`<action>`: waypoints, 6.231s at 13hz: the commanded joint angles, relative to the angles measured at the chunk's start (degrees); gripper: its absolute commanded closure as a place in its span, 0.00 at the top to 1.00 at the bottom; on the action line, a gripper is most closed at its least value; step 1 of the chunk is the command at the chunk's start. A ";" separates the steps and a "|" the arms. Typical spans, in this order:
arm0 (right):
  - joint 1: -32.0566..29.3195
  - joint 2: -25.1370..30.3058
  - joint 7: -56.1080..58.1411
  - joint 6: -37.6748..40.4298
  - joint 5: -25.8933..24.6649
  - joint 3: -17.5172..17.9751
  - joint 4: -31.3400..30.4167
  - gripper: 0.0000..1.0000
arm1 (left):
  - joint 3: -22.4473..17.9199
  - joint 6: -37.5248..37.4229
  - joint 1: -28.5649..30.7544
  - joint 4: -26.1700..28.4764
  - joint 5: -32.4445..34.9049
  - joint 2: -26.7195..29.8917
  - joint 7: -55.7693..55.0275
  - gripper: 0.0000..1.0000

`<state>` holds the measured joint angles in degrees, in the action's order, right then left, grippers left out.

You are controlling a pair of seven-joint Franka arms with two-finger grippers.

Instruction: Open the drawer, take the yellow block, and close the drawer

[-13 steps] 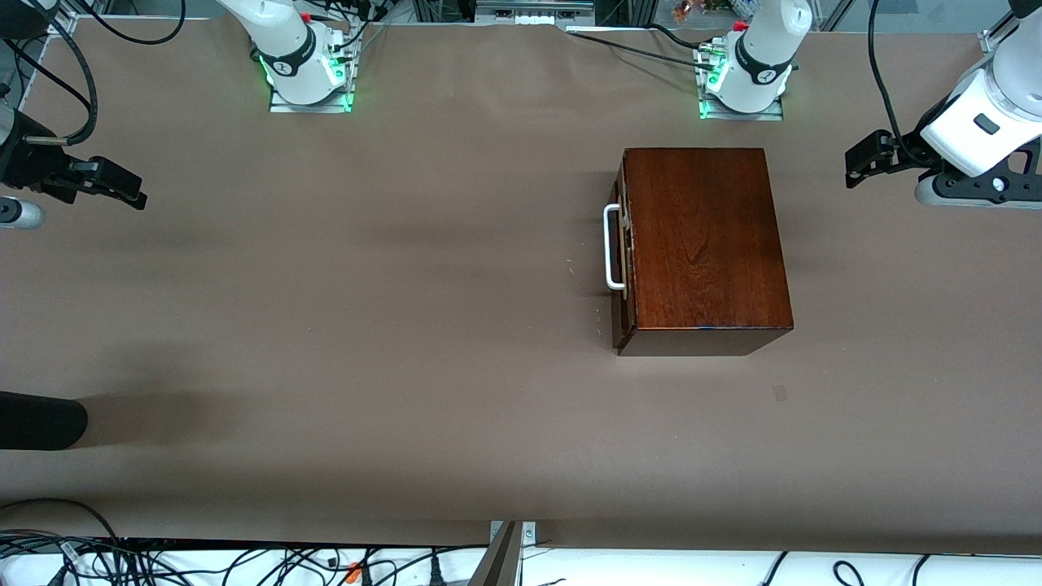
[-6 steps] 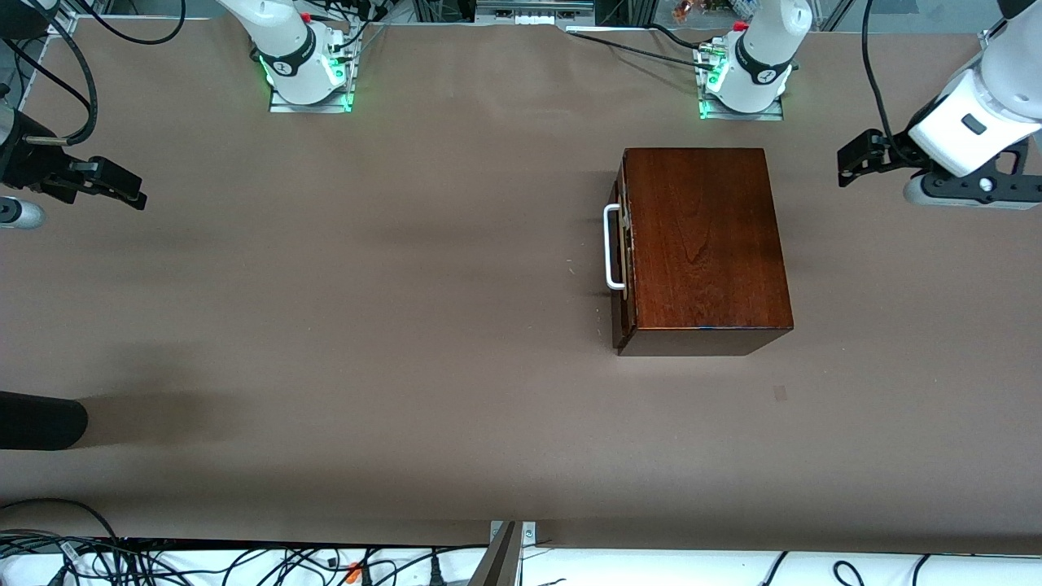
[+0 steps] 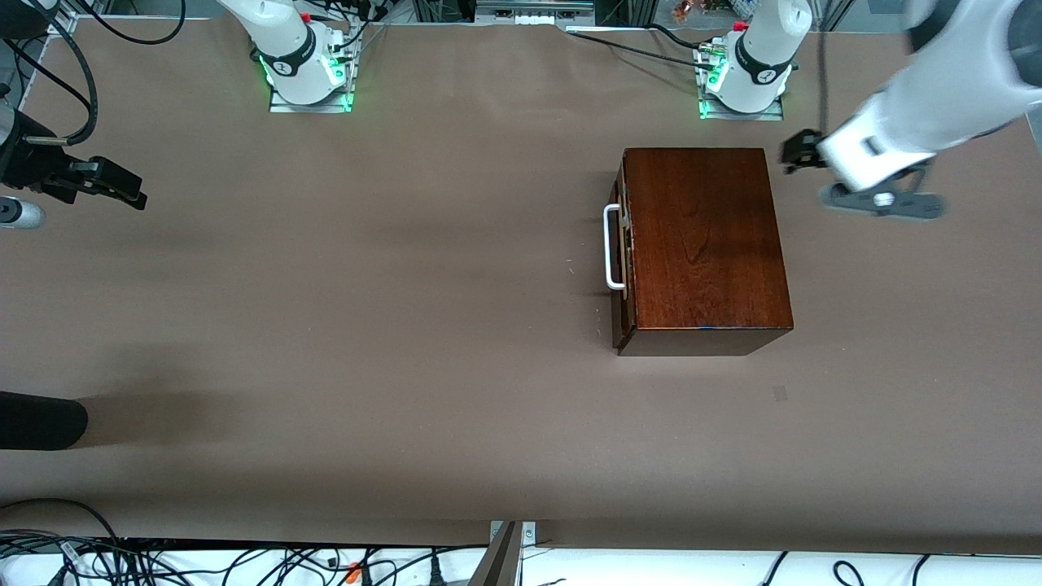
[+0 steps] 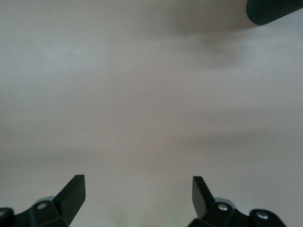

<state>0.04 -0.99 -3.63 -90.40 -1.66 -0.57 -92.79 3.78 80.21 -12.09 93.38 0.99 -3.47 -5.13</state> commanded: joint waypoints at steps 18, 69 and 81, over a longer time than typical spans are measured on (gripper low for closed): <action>-1.09 0.03 0.82 0.22 -0.10 0.92 0.68 1.00 | -0.09 30.89 -25.35 -1.18 6.48 -24.83 -23.94 1.00; -1.09 -0.06 0.91 0.22 -0.19 0.83 0.68 1.00 | -0.35 34.66 -29.22 -1.36 20.02 -31.25 -38.37 1.00; -1.09 -0.06 0.91 0.22 -0.19 0.83 0.68 1.00 | 0.00 35.10 -30.45 -5.05 19.14 -34.50 -40.66 1.00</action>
<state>-0.01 -1.00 -3.63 -90.42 -1.66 -0.53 -92.79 3.74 113.32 -41.32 91.55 19.65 -34.72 -44.83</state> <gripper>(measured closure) 0.000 0.000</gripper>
